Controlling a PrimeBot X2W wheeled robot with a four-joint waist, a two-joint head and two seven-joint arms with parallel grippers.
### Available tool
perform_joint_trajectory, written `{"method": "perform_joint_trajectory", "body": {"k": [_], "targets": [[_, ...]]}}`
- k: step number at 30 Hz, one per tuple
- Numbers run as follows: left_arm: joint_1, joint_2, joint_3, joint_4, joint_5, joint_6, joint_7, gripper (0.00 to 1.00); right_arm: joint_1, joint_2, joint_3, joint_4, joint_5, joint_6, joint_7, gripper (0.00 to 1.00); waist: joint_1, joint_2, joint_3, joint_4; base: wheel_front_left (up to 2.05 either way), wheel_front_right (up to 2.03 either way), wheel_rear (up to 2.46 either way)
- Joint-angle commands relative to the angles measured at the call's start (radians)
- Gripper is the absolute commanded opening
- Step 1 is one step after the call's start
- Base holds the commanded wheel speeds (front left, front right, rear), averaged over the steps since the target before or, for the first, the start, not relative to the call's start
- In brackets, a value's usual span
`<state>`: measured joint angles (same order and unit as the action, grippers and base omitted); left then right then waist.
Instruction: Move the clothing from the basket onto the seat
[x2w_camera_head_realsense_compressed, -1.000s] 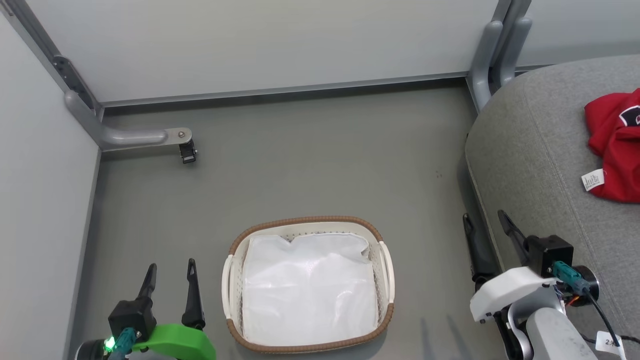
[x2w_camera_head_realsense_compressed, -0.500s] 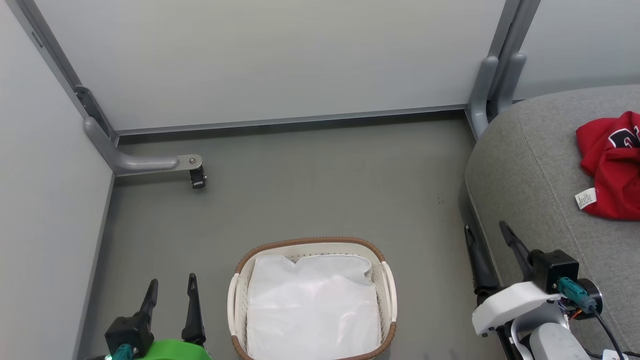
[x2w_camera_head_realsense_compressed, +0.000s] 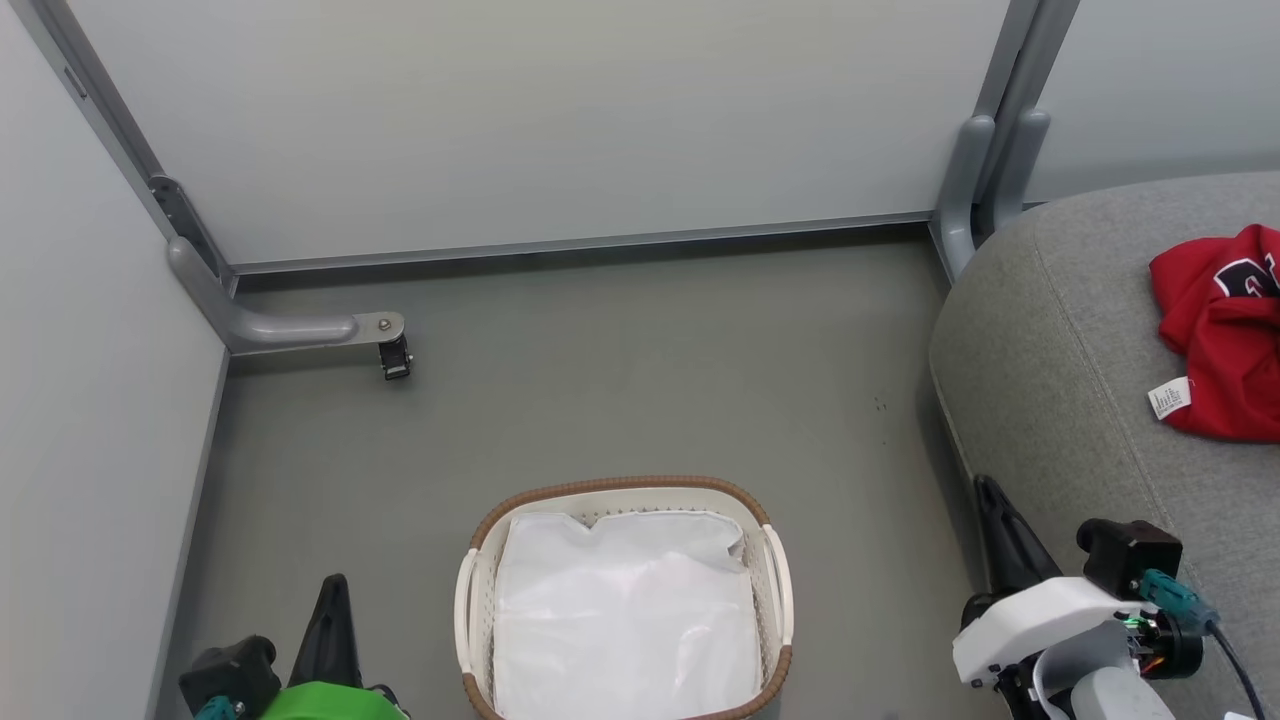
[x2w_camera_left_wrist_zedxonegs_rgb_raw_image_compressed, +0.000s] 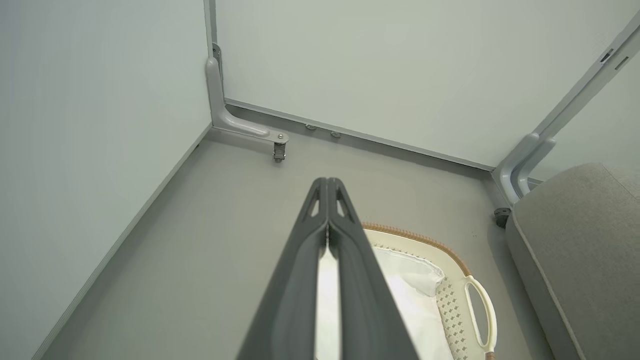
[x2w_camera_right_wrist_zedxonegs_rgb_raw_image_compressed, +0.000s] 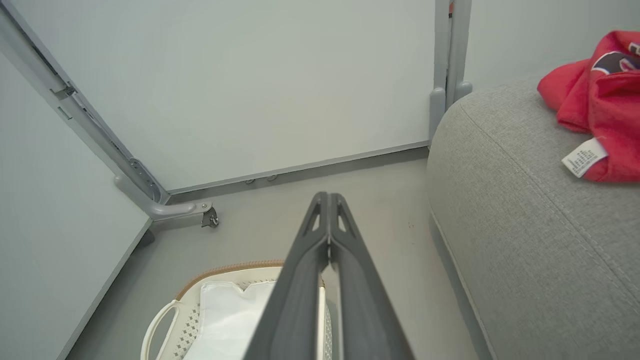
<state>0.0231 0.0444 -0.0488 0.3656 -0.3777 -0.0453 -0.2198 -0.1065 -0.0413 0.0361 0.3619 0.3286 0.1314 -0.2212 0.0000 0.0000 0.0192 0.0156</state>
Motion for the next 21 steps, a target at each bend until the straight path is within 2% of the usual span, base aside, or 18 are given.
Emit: {"method": "perform_joint_trajectory", "body": {"k": [1, 21], "targets": [[-0.023, 0.002, 0.01, -0.019, -0.046, -0.008, 0.01, 0.0, -0.012, -0.003, -0.009, -0.021, 0.05, 0.0, 0.01, 0.0, 0.0, 0.0, 0.0, 0.0, 0.0, 0.0, 0.0], [-0.054, 0.003, 0.048, -0.049, -0.357, -0.029, 0.093, 0.0, -0.009, -0.005, -0.046, -0.05, 0.372, 0.0, 0.094, 0.0, 0.0, 0.0, -0.003, -0.003, 0.0, 0.0, 0.0]]}}
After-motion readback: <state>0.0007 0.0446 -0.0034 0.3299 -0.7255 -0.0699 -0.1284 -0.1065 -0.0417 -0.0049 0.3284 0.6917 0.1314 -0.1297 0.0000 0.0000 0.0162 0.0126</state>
